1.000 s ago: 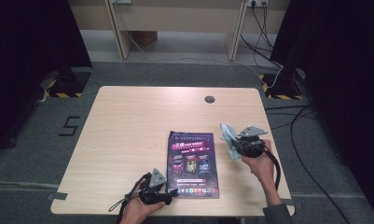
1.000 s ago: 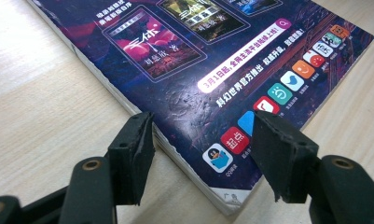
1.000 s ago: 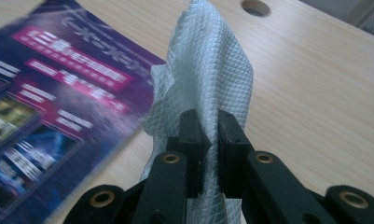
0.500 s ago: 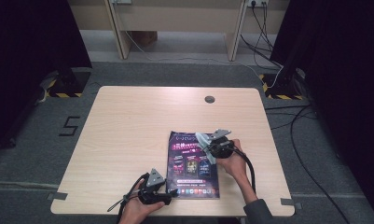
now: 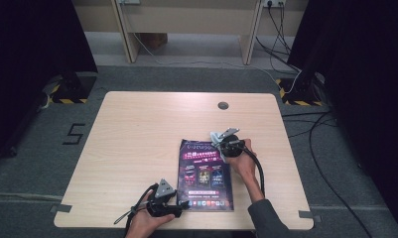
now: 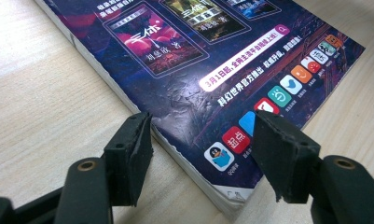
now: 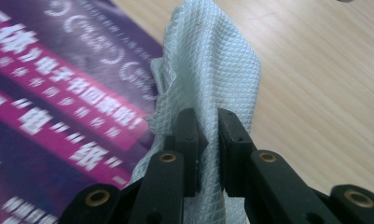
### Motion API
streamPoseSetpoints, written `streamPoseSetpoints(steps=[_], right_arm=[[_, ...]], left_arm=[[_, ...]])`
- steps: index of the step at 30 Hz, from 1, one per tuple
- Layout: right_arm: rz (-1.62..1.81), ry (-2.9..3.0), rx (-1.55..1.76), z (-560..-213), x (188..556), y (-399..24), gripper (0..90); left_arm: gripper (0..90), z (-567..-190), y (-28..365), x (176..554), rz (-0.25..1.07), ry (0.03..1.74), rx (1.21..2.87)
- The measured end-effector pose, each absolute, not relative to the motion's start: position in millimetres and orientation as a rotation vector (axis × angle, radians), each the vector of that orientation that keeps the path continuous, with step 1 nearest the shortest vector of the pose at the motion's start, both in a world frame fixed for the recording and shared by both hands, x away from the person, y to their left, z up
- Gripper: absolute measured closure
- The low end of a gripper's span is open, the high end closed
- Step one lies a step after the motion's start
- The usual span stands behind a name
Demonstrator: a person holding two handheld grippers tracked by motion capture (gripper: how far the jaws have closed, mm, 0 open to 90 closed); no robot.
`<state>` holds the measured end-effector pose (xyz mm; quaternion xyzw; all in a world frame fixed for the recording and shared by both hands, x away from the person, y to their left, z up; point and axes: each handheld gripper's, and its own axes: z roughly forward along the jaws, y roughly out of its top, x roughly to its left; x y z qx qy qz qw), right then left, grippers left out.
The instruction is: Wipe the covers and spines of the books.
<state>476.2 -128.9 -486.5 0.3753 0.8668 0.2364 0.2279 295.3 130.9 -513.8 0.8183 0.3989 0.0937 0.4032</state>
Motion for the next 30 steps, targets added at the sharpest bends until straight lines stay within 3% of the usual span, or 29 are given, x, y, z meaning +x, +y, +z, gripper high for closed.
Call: streamPoseSetpoints(steps=[14, 30], right_arm=[[0.654, 2.358, 1.061, -487.6, 477.8, -121.5, 79.9], [0.778, 2.510, 0.887, -488.8, 467.4, -42.1, 78.3]], left_arm=[[37.0, -513.9, 131.0, 295.8, 0.234, 1.003, 2.070], [36.6, -514.2, 131.1, 295.8, 0.235, 0.999, 2.069]])
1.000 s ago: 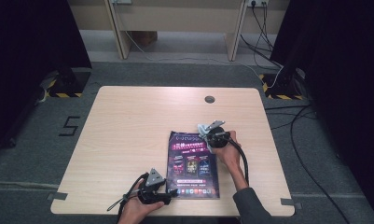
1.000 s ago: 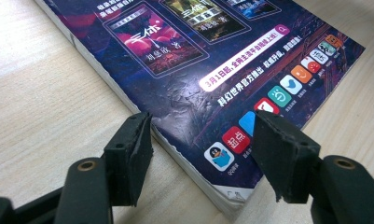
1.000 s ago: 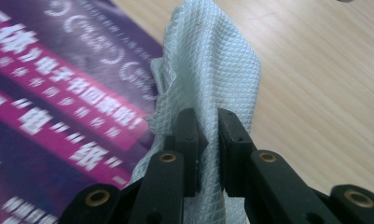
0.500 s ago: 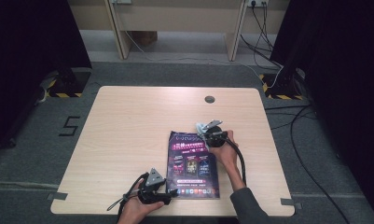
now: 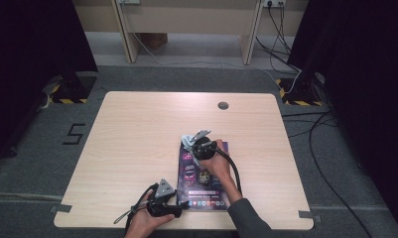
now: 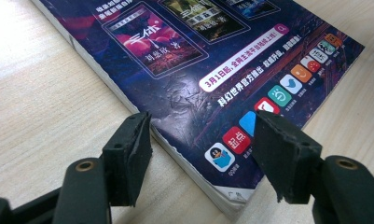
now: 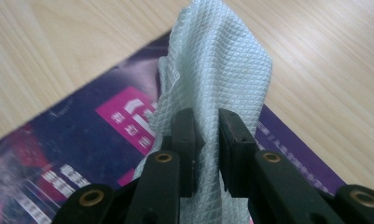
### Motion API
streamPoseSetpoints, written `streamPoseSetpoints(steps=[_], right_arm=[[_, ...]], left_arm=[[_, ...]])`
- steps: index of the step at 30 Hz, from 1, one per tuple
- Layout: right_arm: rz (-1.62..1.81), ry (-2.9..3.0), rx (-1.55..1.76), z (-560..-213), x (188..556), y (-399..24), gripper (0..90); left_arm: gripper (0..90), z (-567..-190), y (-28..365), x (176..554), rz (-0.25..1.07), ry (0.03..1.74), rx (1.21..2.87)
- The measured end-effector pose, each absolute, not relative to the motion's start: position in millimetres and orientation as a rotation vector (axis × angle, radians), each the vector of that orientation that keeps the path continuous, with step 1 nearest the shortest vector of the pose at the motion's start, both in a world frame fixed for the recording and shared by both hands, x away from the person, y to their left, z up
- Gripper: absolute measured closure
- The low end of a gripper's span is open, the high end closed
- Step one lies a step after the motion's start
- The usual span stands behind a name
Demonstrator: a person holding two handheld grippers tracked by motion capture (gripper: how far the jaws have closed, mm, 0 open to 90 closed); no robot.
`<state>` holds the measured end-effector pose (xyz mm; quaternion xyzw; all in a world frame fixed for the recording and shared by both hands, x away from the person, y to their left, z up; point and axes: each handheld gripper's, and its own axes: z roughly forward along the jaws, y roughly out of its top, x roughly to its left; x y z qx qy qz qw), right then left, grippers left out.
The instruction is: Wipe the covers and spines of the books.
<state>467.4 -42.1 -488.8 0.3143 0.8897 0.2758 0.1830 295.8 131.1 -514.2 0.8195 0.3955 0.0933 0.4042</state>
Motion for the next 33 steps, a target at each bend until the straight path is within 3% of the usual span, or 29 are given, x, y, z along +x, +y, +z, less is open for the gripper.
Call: streamPoseSetpoints(steps=[19, 27, 33], right_arm=[[0.835, 2.620, 0.709, -488.6, 449.2, -12.7, 77.5], [0.829, 2.611, 0.765, -488.1, 456.8, -25.3, 76.5], [0.791, 2.555, 0.883, -487.1, 467.0, -60.7, 76.4]], left_arm=[[36.6, -514.2, 131.3, 295.8, 0.236, 0.997, 2.069], [36.6, -514.4, 131.5, 295.8, 0.236, 0.995, 2.068], [36.6, -514.5, 131.5, 295.8, 0.237, 0.993, 2.068]])
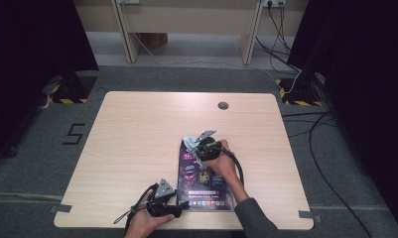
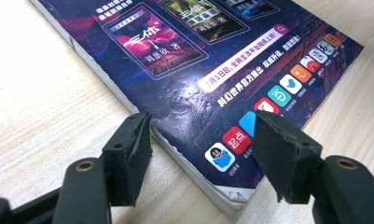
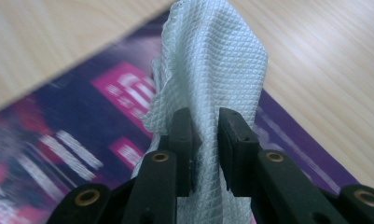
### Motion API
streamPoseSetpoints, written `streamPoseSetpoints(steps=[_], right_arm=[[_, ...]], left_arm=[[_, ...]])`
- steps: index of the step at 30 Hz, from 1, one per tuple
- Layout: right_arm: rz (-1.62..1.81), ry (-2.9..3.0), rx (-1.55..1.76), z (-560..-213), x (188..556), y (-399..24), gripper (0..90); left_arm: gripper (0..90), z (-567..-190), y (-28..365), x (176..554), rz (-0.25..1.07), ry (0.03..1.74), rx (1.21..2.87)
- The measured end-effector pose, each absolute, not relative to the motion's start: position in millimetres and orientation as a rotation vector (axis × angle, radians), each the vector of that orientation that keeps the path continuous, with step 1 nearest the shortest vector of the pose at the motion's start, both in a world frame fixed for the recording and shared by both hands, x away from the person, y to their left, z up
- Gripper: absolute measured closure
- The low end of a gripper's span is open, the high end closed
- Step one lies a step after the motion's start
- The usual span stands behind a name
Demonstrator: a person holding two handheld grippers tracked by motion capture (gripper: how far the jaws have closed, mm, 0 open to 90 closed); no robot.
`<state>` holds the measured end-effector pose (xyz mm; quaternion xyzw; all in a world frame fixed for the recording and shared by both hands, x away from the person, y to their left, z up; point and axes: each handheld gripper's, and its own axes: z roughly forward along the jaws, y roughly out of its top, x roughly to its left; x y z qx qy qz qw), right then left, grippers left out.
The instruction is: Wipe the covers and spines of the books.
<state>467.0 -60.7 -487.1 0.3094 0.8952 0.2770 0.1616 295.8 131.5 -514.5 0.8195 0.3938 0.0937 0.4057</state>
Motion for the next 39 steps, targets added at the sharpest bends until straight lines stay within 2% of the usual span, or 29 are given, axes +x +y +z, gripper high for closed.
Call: streamPoseSetpoints(steps=[7, 15, 23, 33, 39], right_arm=[[0.753, 2.458, 1.031, -486.6, 478.5, -118.8, 76.3], [0.716, 2.390, 1.068, -487.5, 476.1, -134.8, 76.4], [0.738, 2.439, 1.018, -487.5, 468.3, -112.8, 76.6], [0.812, 2.538, 0.827, -490.1, 449.0, -45.8, 76.6], [0.855, 2.603, 0.741, -489.9, 434.6, -22.9, 76.4]], left_arm=[[36.6, -514.6, 131.5, 295.7, 0.237, 0.994, 2.066], [36.6, -514.6, 131.6, 295.7, 0.237, 0.994, 2.066], [36.6, -514.6, 131.6, 295.7, 0.237, 0.994, 2.066], [36.6, -514.8, 131.9, 295.5, 0.238, 0.992, 2.066], [36.6, -514.9, 132.0, 295.5, 0.239, 0.991, 2.066]])
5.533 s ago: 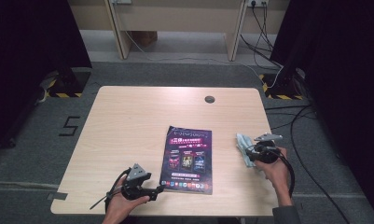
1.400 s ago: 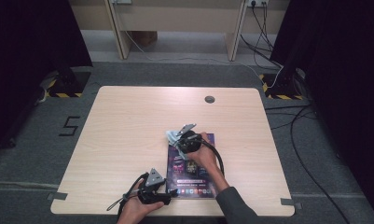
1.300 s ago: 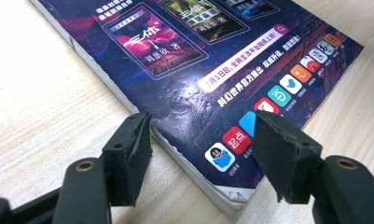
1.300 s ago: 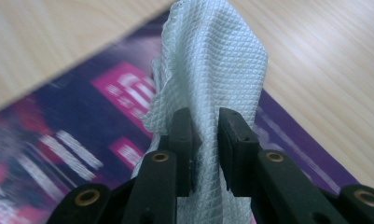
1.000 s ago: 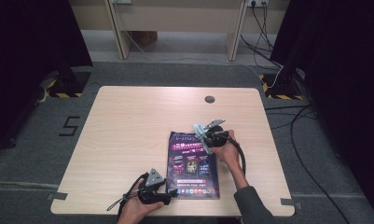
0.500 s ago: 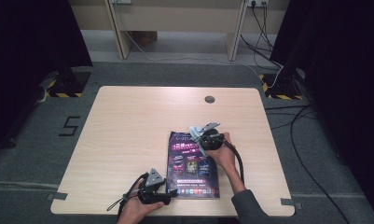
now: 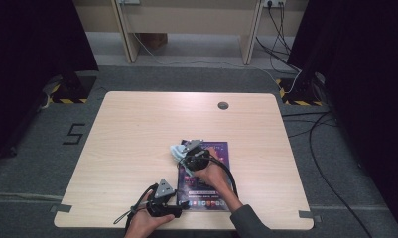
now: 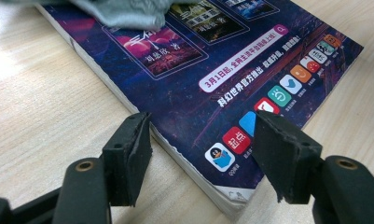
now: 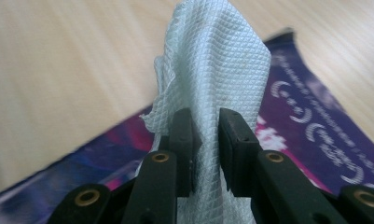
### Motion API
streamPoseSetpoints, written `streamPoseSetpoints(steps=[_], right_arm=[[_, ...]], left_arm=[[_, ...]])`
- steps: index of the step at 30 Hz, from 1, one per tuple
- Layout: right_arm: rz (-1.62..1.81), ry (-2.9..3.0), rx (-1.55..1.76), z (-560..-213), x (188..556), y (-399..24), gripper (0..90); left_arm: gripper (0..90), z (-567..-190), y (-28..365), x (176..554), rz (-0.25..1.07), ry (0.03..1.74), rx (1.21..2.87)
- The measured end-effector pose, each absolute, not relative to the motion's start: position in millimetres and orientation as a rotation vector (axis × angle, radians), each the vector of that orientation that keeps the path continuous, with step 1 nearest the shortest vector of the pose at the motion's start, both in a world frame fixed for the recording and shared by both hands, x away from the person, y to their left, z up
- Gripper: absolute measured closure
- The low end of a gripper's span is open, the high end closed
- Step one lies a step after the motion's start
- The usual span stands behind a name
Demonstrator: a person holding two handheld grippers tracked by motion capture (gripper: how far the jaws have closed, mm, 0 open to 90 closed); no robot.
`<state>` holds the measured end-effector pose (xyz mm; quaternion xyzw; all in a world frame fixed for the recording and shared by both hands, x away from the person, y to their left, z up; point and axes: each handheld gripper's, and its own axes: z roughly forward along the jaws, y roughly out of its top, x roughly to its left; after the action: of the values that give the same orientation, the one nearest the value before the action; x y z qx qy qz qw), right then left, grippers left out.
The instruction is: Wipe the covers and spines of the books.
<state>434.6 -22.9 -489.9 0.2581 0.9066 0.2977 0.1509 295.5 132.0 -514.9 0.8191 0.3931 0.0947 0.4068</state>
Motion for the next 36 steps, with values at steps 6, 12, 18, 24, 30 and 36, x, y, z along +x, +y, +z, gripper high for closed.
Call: streamPoseSetpoints(steps=[6, 12, 18, 24, 30, 36], right_arm=[[0.884, 2.617, 0.705, -491.2, 429.0, -21.4, 76.2], [0.888, 2.614, 0.709, -491.5, 430.2, -32.1, 75.8], [0.861, 2.569, 0.795, -490.8, 436.1, -65.0, 75.4], [0.858, 2.479, 0.911, -492.6, 438.6, -112.2, 75.4], [0.851, 2.422, 1.019, -492.2, 439.4, -150.5, 75.0], [0.783, 2.404, 1.000, -491.0, 434.7, -145.1, 75.8]], left_arm=[[36.6, -514.9, 132.2, 295.4, 0.239, 0.990, 2.066], [36.6, -515.1, 132.1, 295.3, 0.236, 0.991, 2.063], [36.6, -515.2, 132.2, 295.3, 0.239, 0.990, 2.061], [36.5, -515.3, 132.0, 295.2, 0.239, 0.991, 2.059], [36.5, -515.3, 132.0, 295.2, 0.239, 0.991, 2.059], [36.5, -515.3, 132.0, 295.2, 0.239, 0.990, 2.059]])
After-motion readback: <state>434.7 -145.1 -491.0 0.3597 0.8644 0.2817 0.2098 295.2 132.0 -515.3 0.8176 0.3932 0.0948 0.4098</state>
